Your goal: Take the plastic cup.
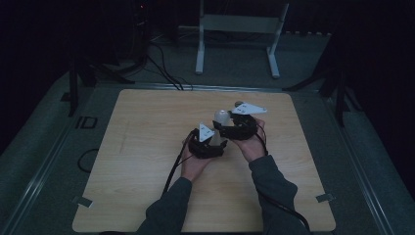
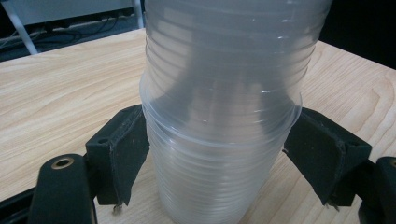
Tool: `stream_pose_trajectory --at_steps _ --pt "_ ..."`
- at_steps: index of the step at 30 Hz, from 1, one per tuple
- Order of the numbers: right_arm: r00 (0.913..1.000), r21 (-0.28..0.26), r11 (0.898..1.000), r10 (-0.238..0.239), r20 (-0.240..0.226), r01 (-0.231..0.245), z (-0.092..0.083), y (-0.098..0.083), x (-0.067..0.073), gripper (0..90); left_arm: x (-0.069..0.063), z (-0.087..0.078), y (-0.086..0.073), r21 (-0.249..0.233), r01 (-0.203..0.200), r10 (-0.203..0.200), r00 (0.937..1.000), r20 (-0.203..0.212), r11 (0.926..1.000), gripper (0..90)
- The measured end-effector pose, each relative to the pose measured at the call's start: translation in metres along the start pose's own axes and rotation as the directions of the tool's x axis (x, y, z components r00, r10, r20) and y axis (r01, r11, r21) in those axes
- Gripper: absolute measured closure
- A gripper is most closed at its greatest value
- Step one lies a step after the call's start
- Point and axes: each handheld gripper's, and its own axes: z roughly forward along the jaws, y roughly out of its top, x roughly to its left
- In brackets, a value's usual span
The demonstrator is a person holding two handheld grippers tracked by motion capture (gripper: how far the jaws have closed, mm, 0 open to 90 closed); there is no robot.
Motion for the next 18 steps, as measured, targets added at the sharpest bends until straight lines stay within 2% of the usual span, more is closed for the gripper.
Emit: stream_pose_trajectory --at_steps 9,18 --pt "0.9999 0.001 1.000 0.010 0.000 -0.010 0.0062 0.0001 0.0017 36.7 0.0002 -0.0004 0.0001 0.002 -0.003 0.003 1.0000 -0.003 1.0000 22.1" --pt "0.9999 -0.003 1.000 0.014 -0.001 -0.014 0.0049 0.0010 0.0009 37.9 -0.0004 -0.0005 0.0002 0.004 -0.005 0.005 1.0000 -0.006 1.0000 22.6"
